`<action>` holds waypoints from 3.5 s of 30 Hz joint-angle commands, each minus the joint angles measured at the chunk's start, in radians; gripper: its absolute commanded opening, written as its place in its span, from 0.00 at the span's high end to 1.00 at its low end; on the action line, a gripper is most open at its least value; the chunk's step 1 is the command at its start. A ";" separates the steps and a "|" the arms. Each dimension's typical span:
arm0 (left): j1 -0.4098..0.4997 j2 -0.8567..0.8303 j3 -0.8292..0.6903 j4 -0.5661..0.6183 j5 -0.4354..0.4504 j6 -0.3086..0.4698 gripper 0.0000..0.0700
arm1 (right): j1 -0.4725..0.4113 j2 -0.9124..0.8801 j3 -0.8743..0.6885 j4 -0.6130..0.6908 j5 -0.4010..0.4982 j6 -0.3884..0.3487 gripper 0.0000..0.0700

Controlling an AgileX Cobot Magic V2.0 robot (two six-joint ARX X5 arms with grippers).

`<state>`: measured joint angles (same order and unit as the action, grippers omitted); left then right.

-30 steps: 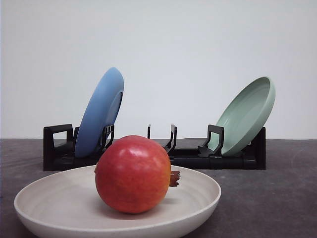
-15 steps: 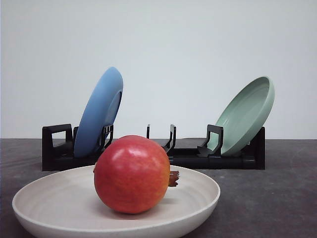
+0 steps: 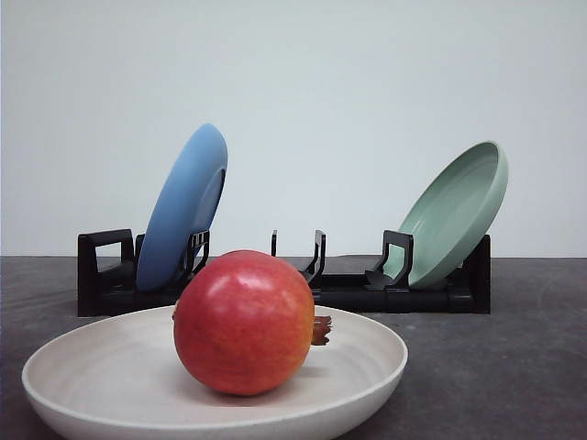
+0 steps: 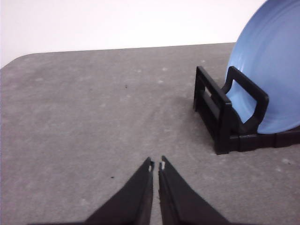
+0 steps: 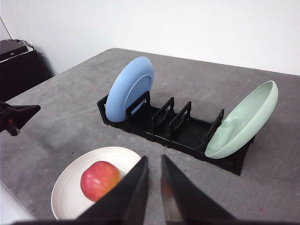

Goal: Place pomegranate in white plate

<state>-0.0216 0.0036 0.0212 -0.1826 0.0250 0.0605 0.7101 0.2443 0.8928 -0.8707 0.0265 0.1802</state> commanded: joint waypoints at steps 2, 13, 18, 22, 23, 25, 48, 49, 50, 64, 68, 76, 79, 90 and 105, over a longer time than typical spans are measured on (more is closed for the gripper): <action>0.003 -0.001 -0.010 -0.009 -0.003 0.009 1.00 | 0.005 0.002 0.006 0.011 0.000 -0.008 0.94; 0.003 -0.001 -0.010 -0.005 -0.003 0.009 1.00 | 0.006 0.002 0.006 0.011 0.000 -0.008 0.94; 0.003 -0.001 -0.010 -0.005 -0.003 0.009 1.00 | 0.005 0.002 0.006 0.011 0.001 -0.008 0.94; 0.003 -0.001 -0.010 -0.005 -0.003 0.009 1.00 | 0.005 0.002 0.006 0.011 0.001 -0.008 0.94; 0.003 -0.001 -0.010 -0.005 -0.003 0.009 1.00 | 0.006 0.002 0.006 0.011 0.000 -0.008 0.94; 0.003 -0.001 -0.010 -0.005 -0.003 0.009 1.00 | 0.006 0.002 0.006 0.011 0.001 -0.008 0.94; 0.003 -0.001 -0.010 -0.005 -0.003 0.009 1.00 | -0.638 -0.102 -0.506 0.626 -0.025 -0.240 0.94; 0.003 -0.001 -0.010 -0.005 -0.003 0.009 1.00 | -0.666 -0.110 -0.555 0.655 -0.025 -0.240 0.94; 0.003 -0.001 -0.010 -0.005 -0.003 0.009 1.00 | -0.688 -0.119 -0.597 0.674 -0.025 -0.240 0.94; 0.003 -0.001 -0.010 -0.005 -0.003 0.009 1.00 | -0.732 -0.241 -0.882 0.706 -0.026 -0.233 0.94; 0.003 -0.001 -0.010 -0.005 -0.003 0.009 1.00 | -0.731 -0.241 -0.882 0.701 -0.026 -0.215 0.94; 0.003 -0.001 -0.010 -0.005 -0.003 0.009 1.00 | -0.731 -0.241 -0.882 0.706 -0.026 -0.194 0.94; 0.003 -0.001 -0.010 -0.005 -0.003 0.009 1.00 | -0.731 -0.241 -0.881 0.715 -0.026 -0.194 0.94; 0.003 -0.001 -0.010 -0.005 -0.003 0.009 1.00 | -0.732 -0.241 -0.881 0.714 -0.026 -0.194 0.94; 0.003 -0.001 -0.010 -0.005 -0.003 0.009 1.00 | -0.732 -0.241 -0.881 0.714 -0.026 -0.194 0.94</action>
<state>-0.0216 0.0036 0.0212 -0.1825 0.0250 0.0605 -0.0216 0.0044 0.0158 -0.1677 0.0006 -0.0284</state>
